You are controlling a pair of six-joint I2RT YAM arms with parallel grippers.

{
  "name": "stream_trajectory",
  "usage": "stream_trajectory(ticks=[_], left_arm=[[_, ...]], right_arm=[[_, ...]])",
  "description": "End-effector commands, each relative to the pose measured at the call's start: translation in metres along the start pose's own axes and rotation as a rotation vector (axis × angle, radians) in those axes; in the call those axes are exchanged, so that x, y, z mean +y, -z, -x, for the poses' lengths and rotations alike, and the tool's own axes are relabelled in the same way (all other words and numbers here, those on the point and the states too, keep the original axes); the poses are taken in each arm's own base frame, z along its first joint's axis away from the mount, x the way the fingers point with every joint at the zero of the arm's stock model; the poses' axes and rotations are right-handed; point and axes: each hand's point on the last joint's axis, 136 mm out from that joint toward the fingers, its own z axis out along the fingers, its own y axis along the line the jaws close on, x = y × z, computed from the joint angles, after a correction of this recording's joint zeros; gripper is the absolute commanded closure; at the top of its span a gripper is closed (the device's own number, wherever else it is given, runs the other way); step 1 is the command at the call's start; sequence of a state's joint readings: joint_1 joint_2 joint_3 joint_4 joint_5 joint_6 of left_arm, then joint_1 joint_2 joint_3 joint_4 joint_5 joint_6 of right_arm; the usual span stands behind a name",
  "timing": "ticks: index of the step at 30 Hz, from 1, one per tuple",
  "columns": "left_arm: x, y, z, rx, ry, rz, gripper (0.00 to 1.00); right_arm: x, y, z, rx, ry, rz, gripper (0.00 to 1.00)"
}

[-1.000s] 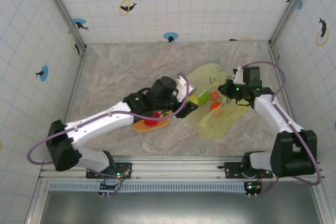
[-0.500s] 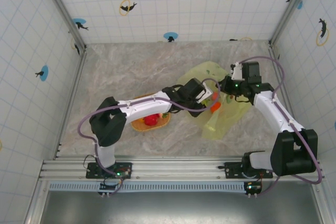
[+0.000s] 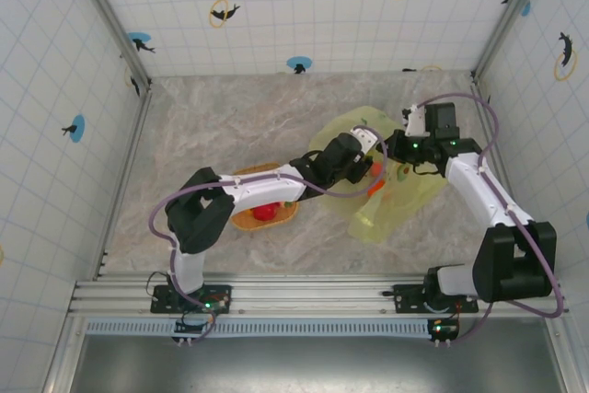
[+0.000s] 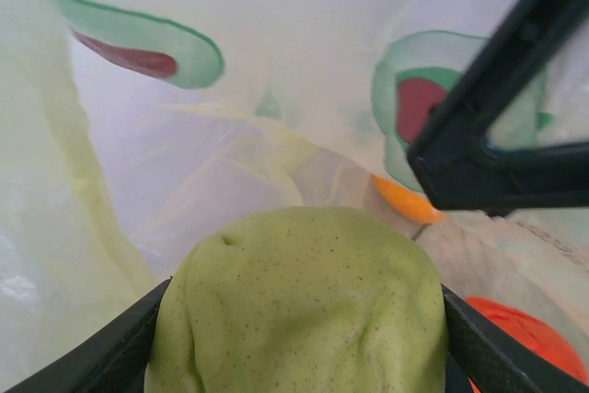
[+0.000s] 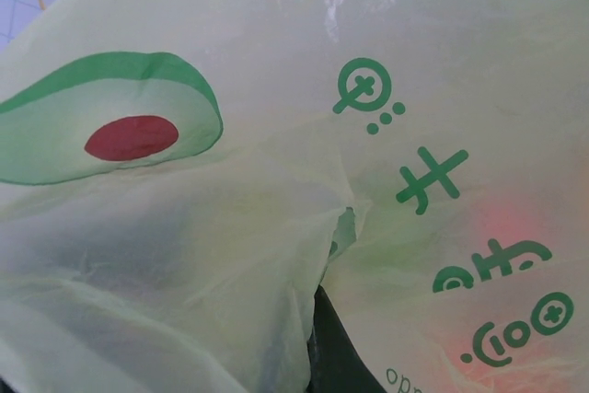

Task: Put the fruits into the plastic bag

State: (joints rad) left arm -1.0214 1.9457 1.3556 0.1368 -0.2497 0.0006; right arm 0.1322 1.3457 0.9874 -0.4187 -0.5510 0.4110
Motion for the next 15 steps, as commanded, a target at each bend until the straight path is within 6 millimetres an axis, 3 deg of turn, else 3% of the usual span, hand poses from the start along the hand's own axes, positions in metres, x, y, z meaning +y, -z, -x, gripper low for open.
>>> stream_trajectory(ticks=[1, 15], left_arm=[[0.007, -0.012, 0.01, -0.099, 0.018, 0.068, 0.36], [0.008, -0.055, -0.003, -0.159, -0.007, 0.147, 0.32]], right_arm=[[0.019, 0.006, 0.015, -0.019, 0.004, 0.09, 1.0], [0.014, 0.003, 0.025, -0.022, -0.034, 0.107, 1.0]])
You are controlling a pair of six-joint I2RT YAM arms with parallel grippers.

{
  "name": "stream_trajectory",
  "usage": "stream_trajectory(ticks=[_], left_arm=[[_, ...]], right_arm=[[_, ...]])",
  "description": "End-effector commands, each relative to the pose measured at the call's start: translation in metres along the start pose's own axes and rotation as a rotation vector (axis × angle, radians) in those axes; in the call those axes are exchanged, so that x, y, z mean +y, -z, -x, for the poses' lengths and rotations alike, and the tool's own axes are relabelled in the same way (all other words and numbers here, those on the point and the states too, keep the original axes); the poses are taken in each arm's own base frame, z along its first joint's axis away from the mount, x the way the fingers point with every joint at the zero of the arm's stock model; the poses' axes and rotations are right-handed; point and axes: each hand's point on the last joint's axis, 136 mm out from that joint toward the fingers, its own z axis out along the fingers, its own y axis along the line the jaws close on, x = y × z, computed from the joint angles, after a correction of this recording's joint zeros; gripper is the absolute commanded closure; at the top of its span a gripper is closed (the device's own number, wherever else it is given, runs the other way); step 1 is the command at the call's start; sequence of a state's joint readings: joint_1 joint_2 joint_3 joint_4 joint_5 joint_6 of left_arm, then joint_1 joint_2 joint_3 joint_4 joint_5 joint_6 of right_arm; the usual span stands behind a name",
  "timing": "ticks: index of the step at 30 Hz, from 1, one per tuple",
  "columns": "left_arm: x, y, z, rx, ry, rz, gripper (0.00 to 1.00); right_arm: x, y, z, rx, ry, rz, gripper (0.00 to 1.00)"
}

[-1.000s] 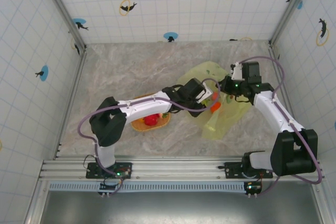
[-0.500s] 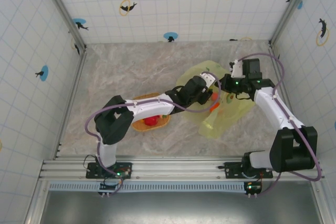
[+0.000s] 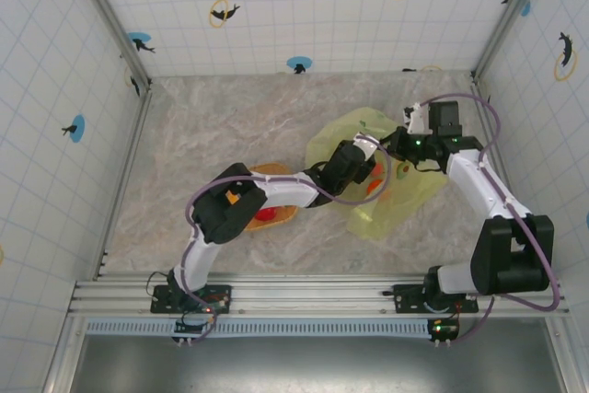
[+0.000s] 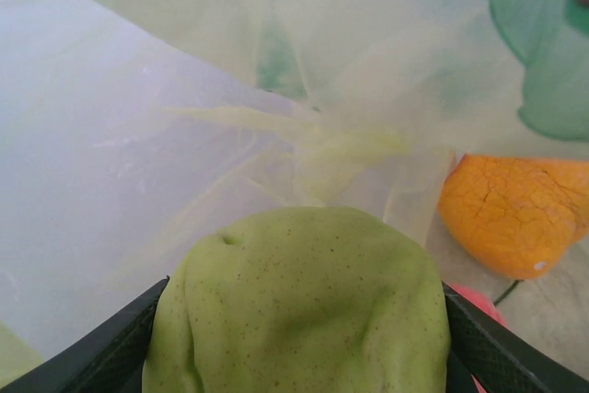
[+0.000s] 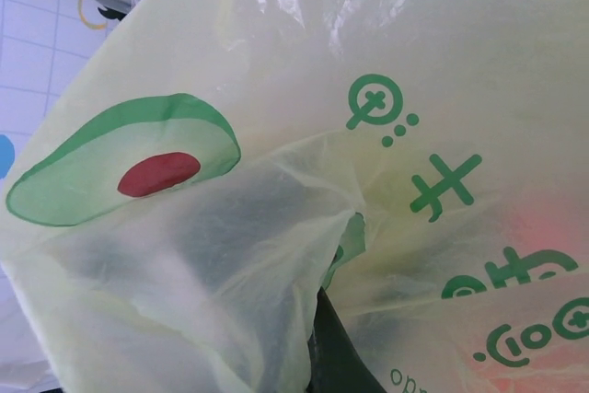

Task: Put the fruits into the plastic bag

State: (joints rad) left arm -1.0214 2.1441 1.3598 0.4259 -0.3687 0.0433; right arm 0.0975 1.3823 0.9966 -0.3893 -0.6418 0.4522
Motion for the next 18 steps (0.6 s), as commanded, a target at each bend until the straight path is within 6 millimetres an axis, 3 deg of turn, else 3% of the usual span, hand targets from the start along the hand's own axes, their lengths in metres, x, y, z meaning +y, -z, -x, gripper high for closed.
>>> stream_trajectory(ticks=[1, 8, 18], left_arm=[[0.001, -0.007, 0.019, -0.071, 0.011, 0.029, 0.32], [-0.004, -0.016, 0.014, -0.058, 0.004, 0.024, 0.22], [-0.001, 0.007, 0.032, -0.077, 0.046, -0.019, 0.12]], right_arm=[[0.013, 0.004, 0.018, -0.034, 0.025, 0.036, 1.0], [0.008, 0.004, 0.019, -0.034, 0.028, 0.014, 1.0], [0.003, 0.005, 0.018, -0.039, 0.035, -0.02, 1.0]])
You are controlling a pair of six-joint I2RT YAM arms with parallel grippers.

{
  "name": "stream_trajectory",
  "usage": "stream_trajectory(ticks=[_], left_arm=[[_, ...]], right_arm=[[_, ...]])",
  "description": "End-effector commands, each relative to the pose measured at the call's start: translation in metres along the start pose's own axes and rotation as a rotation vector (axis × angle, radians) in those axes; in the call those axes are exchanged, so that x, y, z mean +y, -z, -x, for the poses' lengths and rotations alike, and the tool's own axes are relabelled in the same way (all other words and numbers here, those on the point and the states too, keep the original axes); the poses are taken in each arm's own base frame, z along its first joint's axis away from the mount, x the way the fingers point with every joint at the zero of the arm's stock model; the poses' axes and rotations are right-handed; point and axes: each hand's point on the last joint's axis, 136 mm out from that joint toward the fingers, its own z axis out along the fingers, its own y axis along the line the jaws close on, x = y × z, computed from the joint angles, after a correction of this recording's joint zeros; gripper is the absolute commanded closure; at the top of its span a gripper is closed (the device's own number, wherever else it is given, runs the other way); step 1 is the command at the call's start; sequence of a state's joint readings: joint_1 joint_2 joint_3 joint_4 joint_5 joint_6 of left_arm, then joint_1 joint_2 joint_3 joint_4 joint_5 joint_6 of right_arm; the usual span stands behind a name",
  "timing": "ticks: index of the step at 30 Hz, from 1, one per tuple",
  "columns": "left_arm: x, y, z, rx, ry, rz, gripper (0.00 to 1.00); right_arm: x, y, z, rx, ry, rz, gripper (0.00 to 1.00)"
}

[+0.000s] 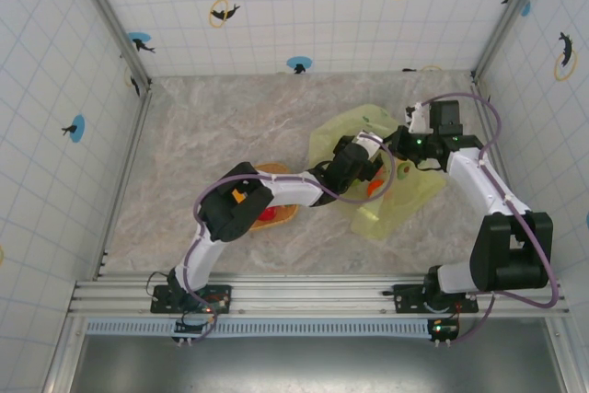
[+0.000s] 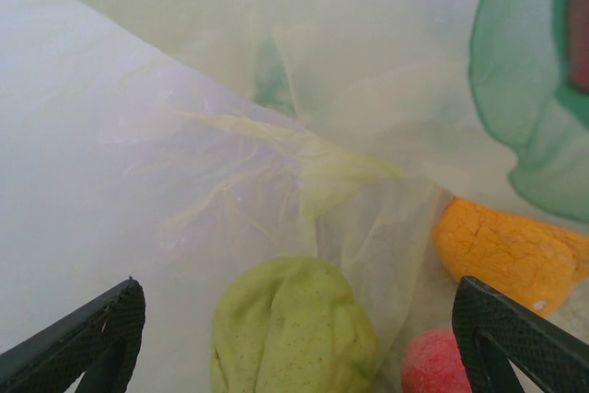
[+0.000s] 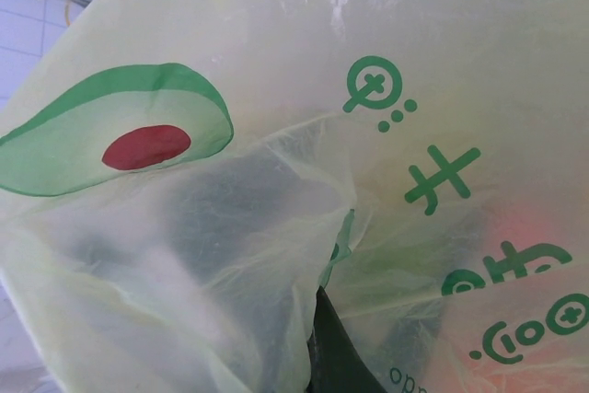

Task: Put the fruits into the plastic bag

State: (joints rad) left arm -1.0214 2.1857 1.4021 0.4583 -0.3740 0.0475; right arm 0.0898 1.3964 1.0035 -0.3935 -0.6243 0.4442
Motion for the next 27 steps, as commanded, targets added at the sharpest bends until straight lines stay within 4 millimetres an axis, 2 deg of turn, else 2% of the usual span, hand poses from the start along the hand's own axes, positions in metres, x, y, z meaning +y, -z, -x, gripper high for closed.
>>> stream_trajectory(ticks=[1, 6, 12, 17, 24, 27], left_arm=[[0.001, 0.021, 0.029, -0.05, 0.048, -0.038, 0.12], [0.001, 0.045, 0.035, -0.049, 0.08, -0.093, 0.14], [-0.005, 0.072, 0.029, 0.019, 0.08, -0.187, 0.23], [-0.022, 0.098, 0.027, 0.081, 0.088, -0.342, 0.28], [-0.03, 0.134, 0.043, 0.092, 0.171, -0.484, 0.31], [-0.027, 0.149, 0.051, 0.084, 0.18, -0.507, 0.31]], right_arm=[[0.008, 0.007, 0.015, -0.038, 0.042, -0.003, 1.0], [0.003, 0.008, 0.017, -0.05, 0.051, -0.039, 1.0], [-0.001, 0.006, 0.018, -0.051, 0.045, -0.052, 1.0], [-0.001, 0.007, 0.019, -0.059, 0.046, -0.058, 1.0], [-0.007, 0.005, 0.015, -0.054, 0.041, -0.071, 1.0], [-0.009, 0.004, 0.013, -0.054, 0.041, -0.074, 1.0]])
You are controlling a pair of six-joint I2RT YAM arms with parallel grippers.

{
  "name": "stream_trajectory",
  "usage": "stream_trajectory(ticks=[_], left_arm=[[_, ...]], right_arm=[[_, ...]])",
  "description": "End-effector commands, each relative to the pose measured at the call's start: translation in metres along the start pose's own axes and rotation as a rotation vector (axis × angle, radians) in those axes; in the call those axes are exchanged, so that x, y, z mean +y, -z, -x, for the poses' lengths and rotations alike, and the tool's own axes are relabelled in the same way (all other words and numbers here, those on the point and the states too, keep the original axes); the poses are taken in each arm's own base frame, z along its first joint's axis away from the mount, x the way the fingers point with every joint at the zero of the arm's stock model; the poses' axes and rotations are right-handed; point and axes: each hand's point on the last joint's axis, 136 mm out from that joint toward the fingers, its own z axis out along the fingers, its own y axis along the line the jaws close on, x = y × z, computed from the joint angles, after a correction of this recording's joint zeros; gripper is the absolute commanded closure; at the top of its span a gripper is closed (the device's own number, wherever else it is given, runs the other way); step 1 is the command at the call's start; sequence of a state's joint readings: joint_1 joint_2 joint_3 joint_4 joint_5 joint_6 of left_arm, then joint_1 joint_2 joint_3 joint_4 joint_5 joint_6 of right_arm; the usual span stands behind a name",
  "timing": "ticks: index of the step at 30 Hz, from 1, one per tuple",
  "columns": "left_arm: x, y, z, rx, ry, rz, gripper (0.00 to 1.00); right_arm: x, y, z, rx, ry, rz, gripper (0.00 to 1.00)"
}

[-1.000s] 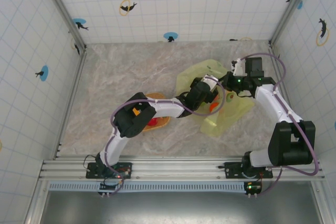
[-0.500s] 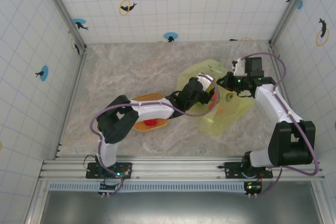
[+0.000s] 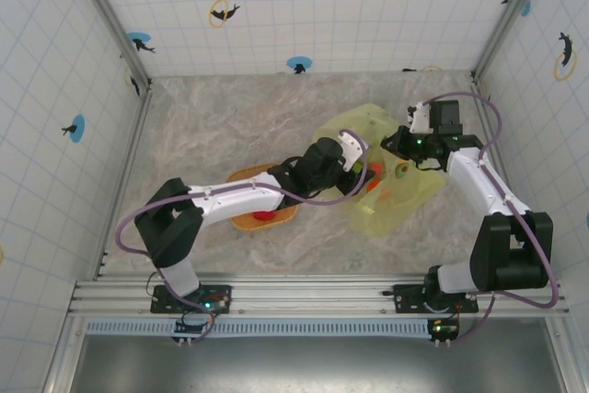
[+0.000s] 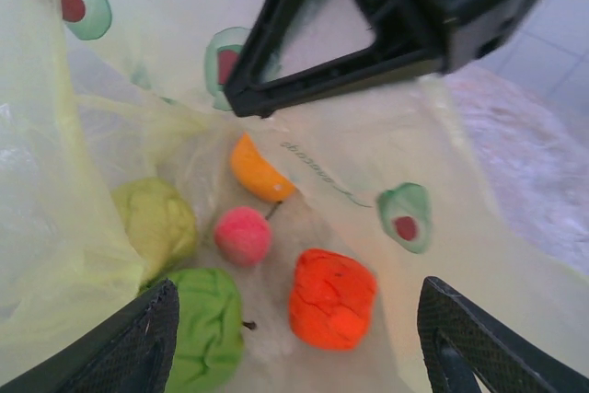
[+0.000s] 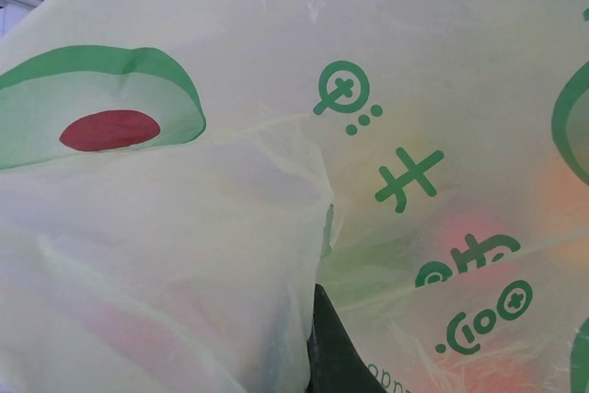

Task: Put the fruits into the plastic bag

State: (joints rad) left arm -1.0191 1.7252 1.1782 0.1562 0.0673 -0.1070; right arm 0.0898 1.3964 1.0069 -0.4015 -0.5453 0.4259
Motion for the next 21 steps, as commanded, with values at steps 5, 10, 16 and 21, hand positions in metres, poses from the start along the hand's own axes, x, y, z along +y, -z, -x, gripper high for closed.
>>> stream_trajectory(ticks=[5, 10, 16, 21], left_arm=[[0.0, 0.05, 0.014, 0.001, 0.066, -0.061, 0.31], [0.032, 0.093, 0.01, 0.008, 0.15, 0.004, 0.31], [0.088, 0.148, -0.016, 0.045, 0.363, 0.174, 0.29], [0.12, 0.17, -0.073, 0.211, 0.506, 0.342, 0.27]], right_arm=[[0.003, 0.003, 0.008, -0.028, 0.026, 0.001, 1.0], [0.006, 0.006, 0.01, -0.039, 0.034, 0.001, 1.0], [0.007, 0.008, 0.01, -0.048, 0.045, -0.015, 1.0], [0.007, 0.005, 0.007, -0.037, 0.06, -0.031, 1.0]])
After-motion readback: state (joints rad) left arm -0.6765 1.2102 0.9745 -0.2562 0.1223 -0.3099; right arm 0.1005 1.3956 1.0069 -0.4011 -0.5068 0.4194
